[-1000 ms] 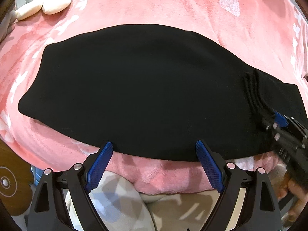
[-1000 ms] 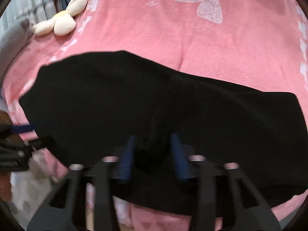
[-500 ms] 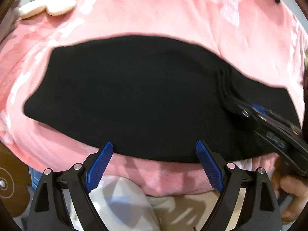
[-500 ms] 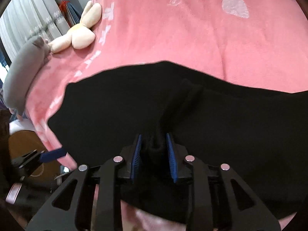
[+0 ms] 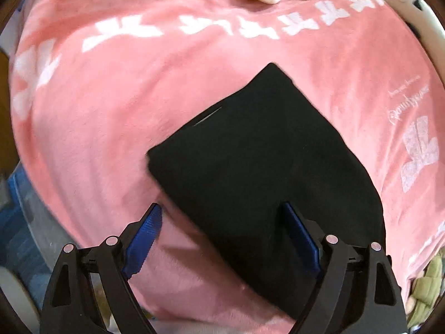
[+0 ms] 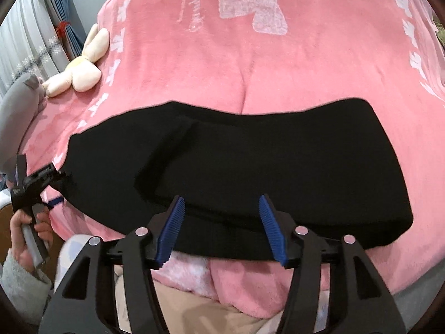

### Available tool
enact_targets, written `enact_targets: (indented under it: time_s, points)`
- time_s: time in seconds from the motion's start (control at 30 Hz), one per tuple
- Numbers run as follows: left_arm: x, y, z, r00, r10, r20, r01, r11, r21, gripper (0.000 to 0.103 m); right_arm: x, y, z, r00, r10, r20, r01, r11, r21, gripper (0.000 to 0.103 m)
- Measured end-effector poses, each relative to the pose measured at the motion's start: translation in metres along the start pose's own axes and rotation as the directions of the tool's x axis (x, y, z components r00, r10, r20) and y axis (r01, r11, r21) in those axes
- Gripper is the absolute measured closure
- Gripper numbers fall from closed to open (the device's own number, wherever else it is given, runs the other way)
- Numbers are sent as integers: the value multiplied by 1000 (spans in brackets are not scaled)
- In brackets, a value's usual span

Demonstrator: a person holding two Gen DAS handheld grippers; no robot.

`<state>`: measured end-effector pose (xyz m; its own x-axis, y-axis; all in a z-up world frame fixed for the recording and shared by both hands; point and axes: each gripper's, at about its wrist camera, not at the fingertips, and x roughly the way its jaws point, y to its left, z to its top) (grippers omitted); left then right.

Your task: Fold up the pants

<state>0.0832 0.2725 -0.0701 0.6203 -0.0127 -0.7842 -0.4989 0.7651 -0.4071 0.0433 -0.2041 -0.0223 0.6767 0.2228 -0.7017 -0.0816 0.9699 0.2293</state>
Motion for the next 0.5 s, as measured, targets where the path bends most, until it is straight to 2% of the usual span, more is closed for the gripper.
enact_targets:
  time_s: [0.07,0.1,0.13,0.17,0.23,0.27,0.33,0.37,0.4,0.43,0.47,0.5]
  points:
    - [-1,-12,4,1000,-13,28,12,999,39,46,2,2,-2,1000,12,-2,-12,1000,6,48]
    - [-2,-18,6,999,-5,37,2,997,71,52,3,4,0,1000,21,1,-21,1000,7,48]
    - [-3,-24,7,999,-16,41,11,995,103,71,4,8,2,999,35,1,-35,999,-2,48]
    - [-4,-27,9,999,-30,37,25,992,124,78,7,14,4,999,54,-1,-54,998,-16,48]
    - [-7,-38,9,999,-16,46,10,989,146,82,18,37,7,992,119,-28,-121,989,-88,46]
    - [-8,-40,6,999,-8,48,0,987,158,83,24,47,7,991,131,-37,-135,983,-123,41]
    - [-12,-36,-1,999,2,46,-9,987,160,83,40,70,6,991,126,-47,-134,967,-218,39]
    - [-10,-42,5,999,2,44,-9,988,155,83,53,81,6,994,95,-45,-104,958,-268,40]
    - [-11,-43,5,999,3,39,-9,989,151,83,61,85,7,996,73,-42,-82,954,-290,44]
    - [-11,-42,5,999,4,34,-9,989,149,83,71,88,8,998,39,-38,-49,950,-308,68]
    - [-14,-41,3,999,8,31,-12,988,151,83,75,88,11,999,18,-29,-26,950,-311,82]
    - [-13,-42,4,1000,14,28,-18,988,153,83,75,86,19,999,40,-23,-45,958,-283,87]
